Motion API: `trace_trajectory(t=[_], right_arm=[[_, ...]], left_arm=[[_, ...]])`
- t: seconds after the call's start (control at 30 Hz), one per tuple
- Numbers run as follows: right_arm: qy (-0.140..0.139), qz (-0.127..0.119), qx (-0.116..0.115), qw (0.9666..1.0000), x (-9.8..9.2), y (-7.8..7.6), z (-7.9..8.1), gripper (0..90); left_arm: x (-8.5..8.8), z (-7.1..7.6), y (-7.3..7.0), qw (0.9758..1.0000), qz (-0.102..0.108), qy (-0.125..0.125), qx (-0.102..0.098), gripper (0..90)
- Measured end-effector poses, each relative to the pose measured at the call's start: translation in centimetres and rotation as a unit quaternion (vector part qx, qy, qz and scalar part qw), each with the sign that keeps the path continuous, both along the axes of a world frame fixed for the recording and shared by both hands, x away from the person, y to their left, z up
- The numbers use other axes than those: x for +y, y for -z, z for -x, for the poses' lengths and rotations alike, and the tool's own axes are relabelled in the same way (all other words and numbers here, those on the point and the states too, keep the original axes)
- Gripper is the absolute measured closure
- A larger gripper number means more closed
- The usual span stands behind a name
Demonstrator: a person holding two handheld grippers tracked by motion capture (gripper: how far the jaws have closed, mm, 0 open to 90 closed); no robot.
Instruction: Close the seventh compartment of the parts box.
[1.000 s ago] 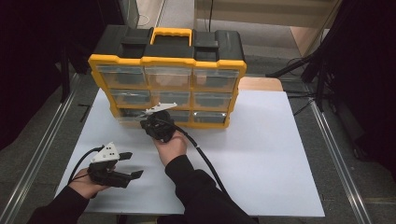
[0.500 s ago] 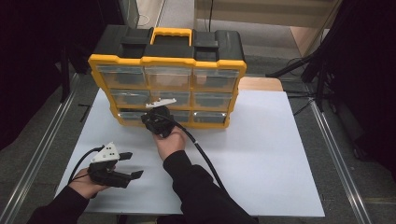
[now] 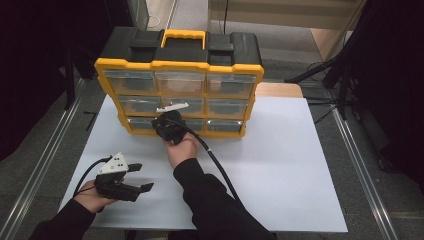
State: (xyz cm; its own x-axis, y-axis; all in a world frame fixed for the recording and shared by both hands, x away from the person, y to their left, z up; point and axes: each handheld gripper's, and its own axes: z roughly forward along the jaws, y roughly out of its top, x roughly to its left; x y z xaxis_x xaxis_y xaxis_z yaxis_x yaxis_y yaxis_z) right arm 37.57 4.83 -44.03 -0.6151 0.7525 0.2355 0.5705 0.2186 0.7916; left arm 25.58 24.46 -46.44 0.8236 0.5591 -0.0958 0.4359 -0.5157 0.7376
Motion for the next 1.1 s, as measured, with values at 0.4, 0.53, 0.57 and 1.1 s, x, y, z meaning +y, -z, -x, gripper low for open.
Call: trace_trajectory(t=[0.4, 0.53, 0.57, 1.1], right_arm=[[-0.001, 0.006, 0.006, 1.0000, -0.1, 0.0, -0.2, 90.0], [-0.013, -0.016, 0.021, 0.9996, -0.7, 0.0, -0.2, 84.8], [-0.019, -0.019, 0.028, 0.9992, -0.9, 0.0, -0.1, 84.0], [-0.081, -0.005, 0.040, 0.9959, -3.2, 0.1, 1.1, 52.2]], left_arm=[[0.0, 0.0, 0.0, 1.0000, 0.000, -0.001, 0.001, 20.7], [0.0, 0.0, 0.0, 1.0000, -0.001, -0.001, 0.001, 20.7], [0.0, 0.0, 0.0, 1.0000, -0.002, -0.001, 0.001, 20.7], [0.0, 0.0, 0.1, 1.0000, -0.006, -0.002, 0.003, 20.7]])
